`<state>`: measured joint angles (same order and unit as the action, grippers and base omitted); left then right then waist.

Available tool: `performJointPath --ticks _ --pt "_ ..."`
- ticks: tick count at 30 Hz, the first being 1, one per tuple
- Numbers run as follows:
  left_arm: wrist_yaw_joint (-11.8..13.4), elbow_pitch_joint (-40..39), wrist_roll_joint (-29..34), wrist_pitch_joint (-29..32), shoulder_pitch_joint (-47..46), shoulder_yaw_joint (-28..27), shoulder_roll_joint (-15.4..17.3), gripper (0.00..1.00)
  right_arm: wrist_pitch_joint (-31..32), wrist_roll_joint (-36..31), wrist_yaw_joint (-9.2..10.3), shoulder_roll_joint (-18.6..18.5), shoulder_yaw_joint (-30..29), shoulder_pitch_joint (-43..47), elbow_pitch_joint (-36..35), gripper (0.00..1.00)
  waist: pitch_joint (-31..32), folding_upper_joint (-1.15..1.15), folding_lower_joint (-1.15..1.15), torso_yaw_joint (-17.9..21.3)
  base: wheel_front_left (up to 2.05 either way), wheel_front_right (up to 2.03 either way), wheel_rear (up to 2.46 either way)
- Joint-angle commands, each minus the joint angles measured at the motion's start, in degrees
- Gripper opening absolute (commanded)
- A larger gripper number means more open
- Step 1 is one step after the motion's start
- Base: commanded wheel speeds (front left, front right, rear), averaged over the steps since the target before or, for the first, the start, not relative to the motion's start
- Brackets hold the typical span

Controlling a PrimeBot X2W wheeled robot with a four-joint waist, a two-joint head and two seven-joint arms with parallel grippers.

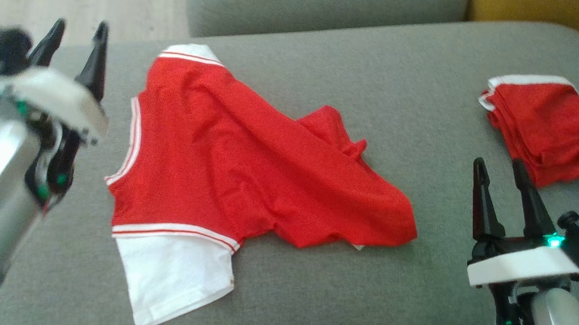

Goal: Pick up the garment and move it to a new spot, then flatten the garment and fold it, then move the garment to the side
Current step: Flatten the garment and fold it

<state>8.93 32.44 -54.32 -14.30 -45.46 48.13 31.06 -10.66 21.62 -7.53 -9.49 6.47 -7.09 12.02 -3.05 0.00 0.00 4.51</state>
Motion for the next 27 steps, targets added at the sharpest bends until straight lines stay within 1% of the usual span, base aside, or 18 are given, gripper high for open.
performJointPath --ticks 1,3,6,9,11,15,19,20,23,27 --pt "1.3 -3.0 0.9 -0.7 -0.5 -4.2 3.1 1.0 -0.8 -0.5 0.04 -0.3 0.7 -0.5 -2.4 1.0 1.4 0.0 0.0 -1.4 0.0 0.0 0.0" --pt "4.2 -10.0 3.0 -0.7 6.4 -9.2 4.2 1.0 -1.3 -0.9 0.04 -0.2 0.4 0.4 -3.0 1.0 2.0 0.0 0.0 -1.8 0.0 0.0 0.0" --pt "7.5 -19.7 6.8 -0.7 17.3 -17.1 3.9 1.0 -1.6 -1.5 0.04 -0.3 0.2 1.9 -3.5 1.0 2.9 0.0 0.0 -2.3 0.0 0.0 0.0" --pt "10.1 -27.8 11.8 -0.7 27.2 -23.6 1.4 1.0 -1.8 -1.9 0.04 -0.4 -0.2 3.7 -3.8 1.0 3.5 0.0 0.0 -2.5 0.0 0.0 0.0" --pt "10.6 -31.5 14.5 -0.7 32.8 -27.5 -1.4 1.0 -1.7 -2.3 0.04 -0.5 -0.3 4.8 -3.8 1.0 3.7 0.0 0.0 -2.7 0.0 0.0 0.0" --pt "9.4 -35.2 20.0 -0.7 41.4 -31.3 -6.6 1.0 -1.0 -2.5 0.04 -0.5 -0.1 6.7 -3.5 1.0 4.0 0.0 0.0 -2.8 0.0 0.0 0.0" --pt "6.9 -35.9 23.9 -0.7 45.4 -33.5 -10.9 1.0 -0.2 -2.6 0.04 -0.8 0.1 7.1 -3.5 1.0 3.9 0.0 0.0 -2.9 0.0 0.0 0.0" --pt "5.5 -35.6 25.1 -0.7 46.0 -34.5 -12.3 1.0 0.0 -2.6 0.04 -0.9 0.2 7.0 -3.5 1.0 3.9 0.0 0.0 -2.9 0.0 0.0 0.0" --pt "3.7 -34.9 26.7 -0.7 46.4 -35.5 -13.8 1.0 0.3 -2.6 0.04 -1.1 0.3 6.9 -3.7 1.0 4.0 0.0 0.0 -2.9 0.0 0.0 0.0" --pt "2.0 -34.1 28.3 -0.7 46.8 -36.9 -15.5 1.0 0.6 -2.6 0.04 -1.3 0.5 6.9 -3.8 1.0 4.1 0.0 0.0 -2.8 0.0 0.0 0.0"
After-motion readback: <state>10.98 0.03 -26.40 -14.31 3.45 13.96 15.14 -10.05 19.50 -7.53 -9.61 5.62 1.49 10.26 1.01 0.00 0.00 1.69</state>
